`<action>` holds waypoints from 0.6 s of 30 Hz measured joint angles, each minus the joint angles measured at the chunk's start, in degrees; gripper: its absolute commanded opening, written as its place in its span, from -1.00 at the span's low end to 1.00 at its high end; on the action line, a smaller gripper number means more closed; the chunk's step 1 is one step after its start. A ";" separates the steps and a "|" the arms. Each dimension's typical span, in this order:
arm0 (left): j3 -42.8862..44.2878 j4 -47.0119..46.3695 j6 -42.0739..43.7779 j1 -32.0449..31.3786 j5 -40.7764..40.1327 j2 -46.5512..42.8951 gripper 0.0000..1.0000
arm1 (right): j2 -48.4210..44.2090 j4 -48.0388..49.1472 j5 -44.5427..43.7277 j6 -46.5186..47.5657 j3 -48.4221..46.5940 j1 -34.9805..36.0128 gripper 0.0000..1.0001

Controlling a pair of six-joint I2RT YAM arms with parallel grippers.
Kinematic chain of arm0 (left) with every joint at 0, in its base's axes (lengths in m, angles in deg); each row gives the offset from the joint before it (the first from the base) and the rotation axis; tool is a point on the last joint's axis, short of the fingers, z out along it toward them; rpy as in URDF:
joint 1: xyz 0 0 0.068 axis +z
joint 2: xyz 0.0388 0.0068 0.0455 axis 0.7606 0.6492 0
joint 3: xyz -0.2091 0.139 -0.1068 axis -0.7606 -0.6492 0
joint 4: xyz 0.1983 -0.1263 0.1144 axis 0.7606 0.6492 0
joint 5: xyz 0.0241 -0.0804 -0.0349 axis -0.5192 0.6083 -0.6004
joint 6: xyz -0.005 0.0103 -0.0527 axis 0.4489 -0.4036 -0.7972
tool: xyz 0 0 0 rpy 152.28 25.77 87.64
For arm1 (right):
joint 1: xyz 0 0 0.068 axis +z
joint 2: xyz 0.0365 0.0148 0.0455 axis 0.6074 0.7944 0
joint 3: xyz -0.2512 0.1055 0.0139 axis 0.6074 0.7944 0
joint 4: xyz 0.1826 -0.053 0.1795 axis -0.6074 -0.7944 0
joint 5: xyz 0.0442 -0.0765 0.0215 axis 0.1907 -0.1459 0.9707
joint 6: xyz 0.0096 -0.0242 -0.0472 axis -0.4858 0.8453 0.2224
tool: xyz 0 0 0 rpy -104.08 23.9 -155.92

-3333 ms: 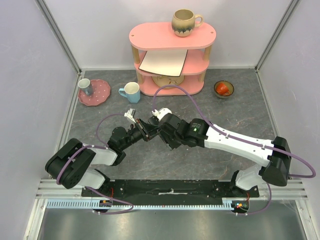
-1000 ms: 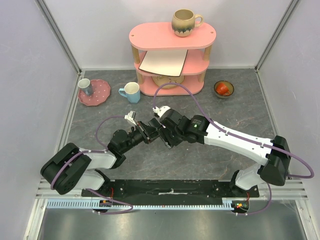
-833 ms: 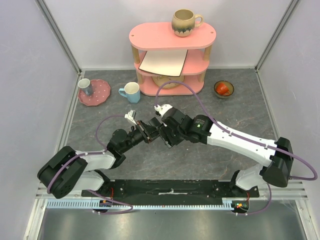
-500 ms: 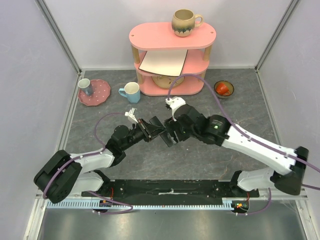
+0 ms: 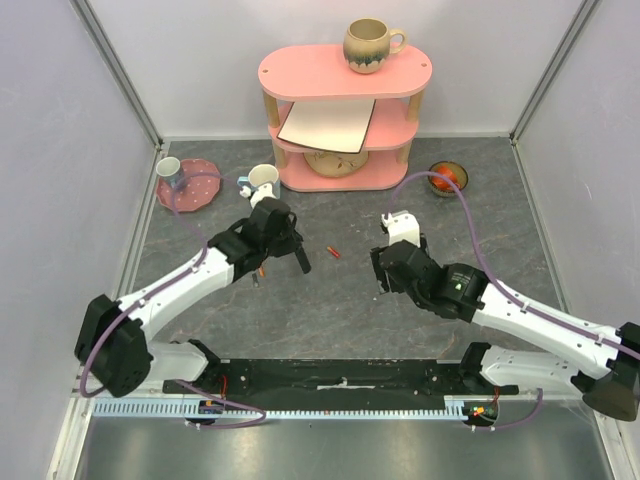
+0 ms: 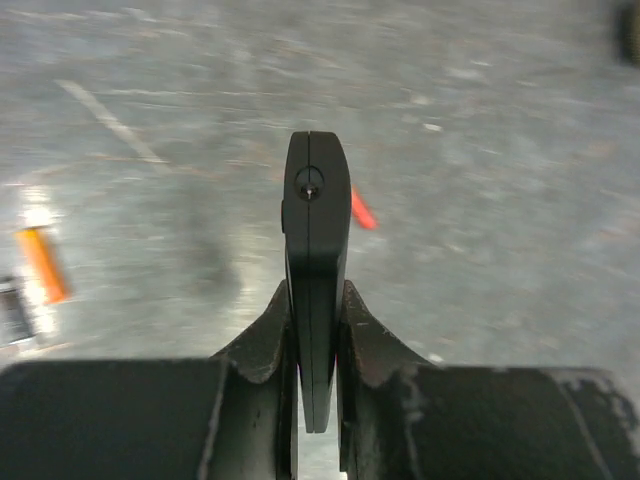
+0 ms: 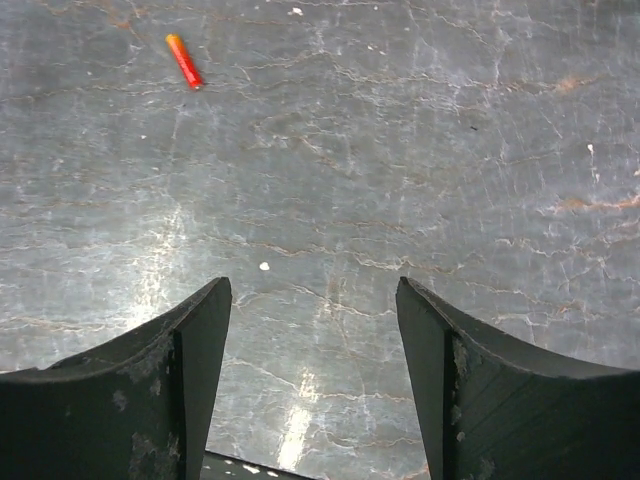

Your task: Load the batteries into the remote control

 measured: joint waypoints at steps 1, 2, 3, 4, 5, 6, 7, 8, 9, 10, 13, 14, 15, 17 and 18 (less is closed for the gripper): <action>2.67 4.81 0.90 0.02 -3.30 1.46 -0.96 | -0.70 0.61 -0.46 -0.33 1.38 -0.02 0.49; 5.22 9.38 1.60 0.04 -6.25 3.13 -0.96 | -1.60 1.25 -0.98 -0.68 2.64 -0.04 0.49; 7.82 13.99 2.10 0.04 -9.09 5.18 -0.97 | -2.12 1.97 -1.22 -0.83 3.28 -0.07 0.49; 10.73 18.40 2.47 0.04 -11.80 7.52 -0.96 | -2.58 2.82 -1.36 -0.92 3.72 -0.07 0.49; 13.16 21.44 2.67 0.04 -13.68 9.70 -0.96 | -2.75 3.74 -1.38 -0.94 3.89 -0.07 0.49; 16.70 26.01 2.80 0.04 -16.02 12.85 -0.96 | -2.71 4.42 -1.38 -0.92 3.98 -0.07 0.49; 20.15 29.46 2.93 0.00 -18.23 16.37 -0.97 | -2.64 5.09 -1.38 -0.94 4.02 -0.07 0.49; 23.76 32.79 2.97 -0.11 -20.35 19.96 -0.97 | -2.54 5.86 -1.38 -0.92 4.15 -0.07 0.49; 27.26 35.74 3.06 -0.26 -22.29 23.76 -0.97 | -2.45 6.34 -1.36 -0.92 4.31 -0.07 0.49; 30.32 38.27 3.10 -0.50 -24.24 27.71 -0.96 | -2.38 6.71 -1.33 -0.92 4.52 -0.07 0.49; 37.66 44.98 3.15 -1.46 -28.65 38.07 -0.97 | -2.64 7.30 -1.31 -0.92 5.42 -0.07 0.49; 39.08 46.40 3.17 -1.81 -29.57 41.18 -0.96 | -2.99 7.39 -1.29 -0.92 5.95 -0.07 0.49; 39.98 47.39 3.30 -2.12 -30.05 43.93 -0.96 | -3.48 7.39 -1.27 -0.92 6.47 -0.07 0.49; 40.09 48.22 4.20 -2.47 -30.25 47.39 -0.96 | -5.18 7.45 -1.22 -0.90 7.69 -0.07 0.50; 40.09 48.59 4.59 -2.58 -30.14 48.33 -0.97 | -6.08 7.41 -1.20 -0.90 8.11 -0.07 0.50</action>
